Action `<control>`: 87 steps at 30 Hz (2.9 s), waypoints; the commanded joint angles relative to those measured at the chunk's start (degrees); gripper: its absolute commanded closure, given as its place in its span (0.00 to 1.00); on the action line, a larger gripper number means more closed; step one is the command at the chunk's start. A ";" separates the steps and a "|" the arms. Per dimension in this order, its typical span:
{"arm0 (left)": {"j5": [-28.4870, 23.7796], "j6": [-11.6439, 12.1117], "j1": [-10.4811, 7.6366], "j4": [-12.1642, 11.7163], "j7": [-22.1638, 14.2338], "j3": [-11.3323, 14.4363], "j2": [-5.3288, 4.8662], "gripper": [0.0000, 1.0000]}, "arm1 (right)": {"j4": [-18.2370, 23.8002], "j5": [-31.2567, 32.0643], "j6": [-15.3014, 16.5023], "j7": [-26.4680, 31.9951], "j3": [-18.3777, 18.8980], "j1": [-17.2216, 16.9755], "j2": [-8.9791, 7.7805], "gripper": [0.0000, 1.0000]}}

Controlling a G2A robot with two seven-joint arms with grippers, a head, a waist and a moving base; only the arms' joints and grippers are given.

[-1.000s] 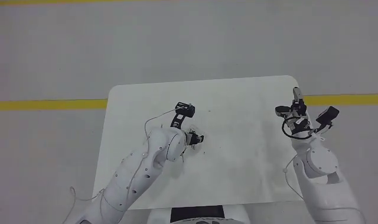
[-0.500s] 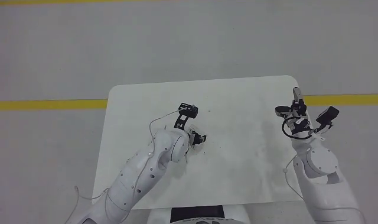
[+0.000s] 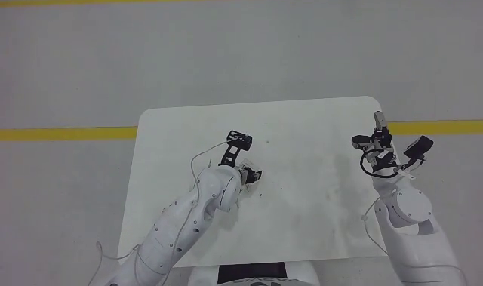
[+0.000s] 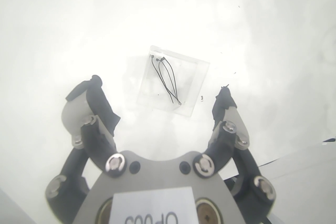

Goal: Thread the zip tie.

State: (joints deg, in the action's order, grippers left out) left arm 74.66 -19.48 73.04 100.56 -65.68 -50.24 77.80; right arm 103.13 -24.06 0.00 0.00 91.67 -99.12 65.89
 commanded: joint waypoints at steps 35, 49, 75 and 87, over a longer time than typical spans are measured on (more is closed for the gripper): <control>1.35 0.32 -0.87 -5.64 -3.98 0.84 3.90 0.71 | 0.00 0.00 0.00 0.00 0.00 0.00 0.00 0.00; -2.15 1.42 -3.40 -9.43 -3.68 2.16 4.54 0.79 | 0.00 0.00 0.00 0.00 0.00 0.00 0.00 0.00; -5.41 1.47 -7.31 -17.38 -2.15 4.40 5.49 0.89 | 0.00 0.00 0.00 0.00 0.00 0.00 0.00 0.00; -7.87 0.69 -8.50 -19.72 -0.99 4.95 5.92 0.81 | 0.00 0.00 0.00 0.00 0.00 0.00 0.00 0.00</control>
State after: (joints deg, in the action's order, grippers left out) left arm 66.99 -18.66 64.65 81.12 -66.79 -45.34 83.69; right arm 103.13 -24.06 0.00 0.00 91.67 -99.12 65.89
